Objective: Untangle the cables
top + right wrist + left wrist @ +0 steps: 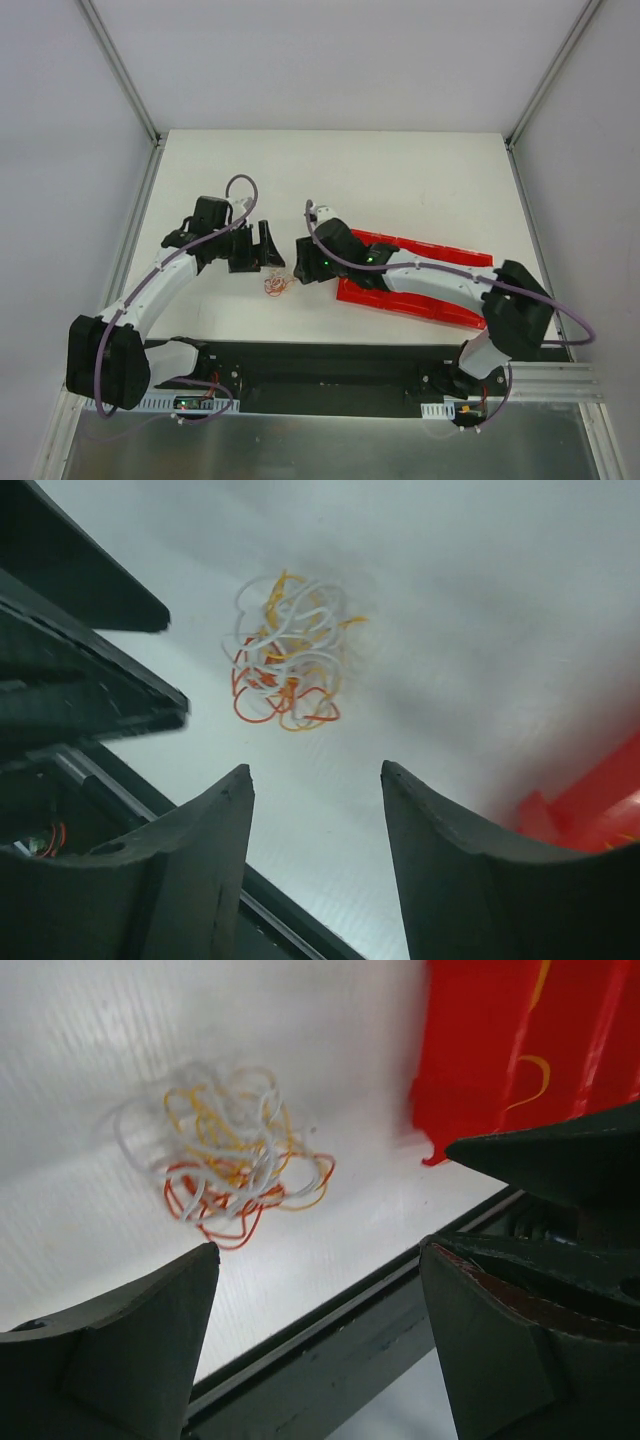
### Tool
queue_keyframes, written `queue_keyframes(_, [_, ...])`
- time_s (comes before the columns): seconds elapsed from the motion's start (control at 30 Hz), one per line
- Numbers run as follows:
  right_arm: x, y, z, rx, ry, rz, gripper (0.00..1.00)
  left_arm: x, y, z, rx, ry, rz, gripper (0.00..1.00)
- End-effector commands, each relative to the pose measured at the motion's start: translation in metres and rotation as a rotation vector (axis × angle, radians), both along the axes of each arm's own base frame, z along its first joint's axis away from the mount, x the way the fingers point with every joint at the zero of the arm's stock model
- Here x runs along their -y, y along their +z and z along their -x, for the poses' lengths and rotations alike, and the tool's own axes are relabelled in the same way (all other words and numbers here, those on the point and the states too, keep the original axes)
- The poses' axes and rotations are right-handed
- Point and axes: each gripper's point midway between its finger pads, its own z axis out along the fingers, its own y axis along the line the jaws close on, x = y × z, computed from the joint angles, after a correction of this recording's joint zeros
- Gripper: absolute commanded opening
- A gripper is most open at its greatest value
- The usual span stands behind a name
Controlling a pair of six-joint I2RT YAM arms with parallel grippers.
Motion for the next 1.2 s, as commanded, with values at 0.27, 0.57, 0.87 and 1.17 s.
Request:
queue_keyframes(0.27, [-0.063,-0.013,0.0,-0.032,-0.007,-0.136,0.51,-0.004,-0.038,0.019,-0.145,-0.019,-0.028,0.65])
queue_keyframes(0.57, [-0.069,-0.017,-0.017,-0.137,-0.186,-0.277,0.34,-0.044,-0.023,0.003,-0.01,0.141,-0.176,0.53])
queue_keyframes(0.87, [-0.079,-0.031,-0.016,-0.207,-0.203,-0.282,0.27,-0.062,0.001,0.001,0.135,0.219,-0.221,0.59])
queue_keyframes(1.17, [-0.094,-0.04,-0.02,-0.231,-0.189,-0.287,0.15,-0.049,0.002,0.005,0.121,0.157,-0.165,0.7])
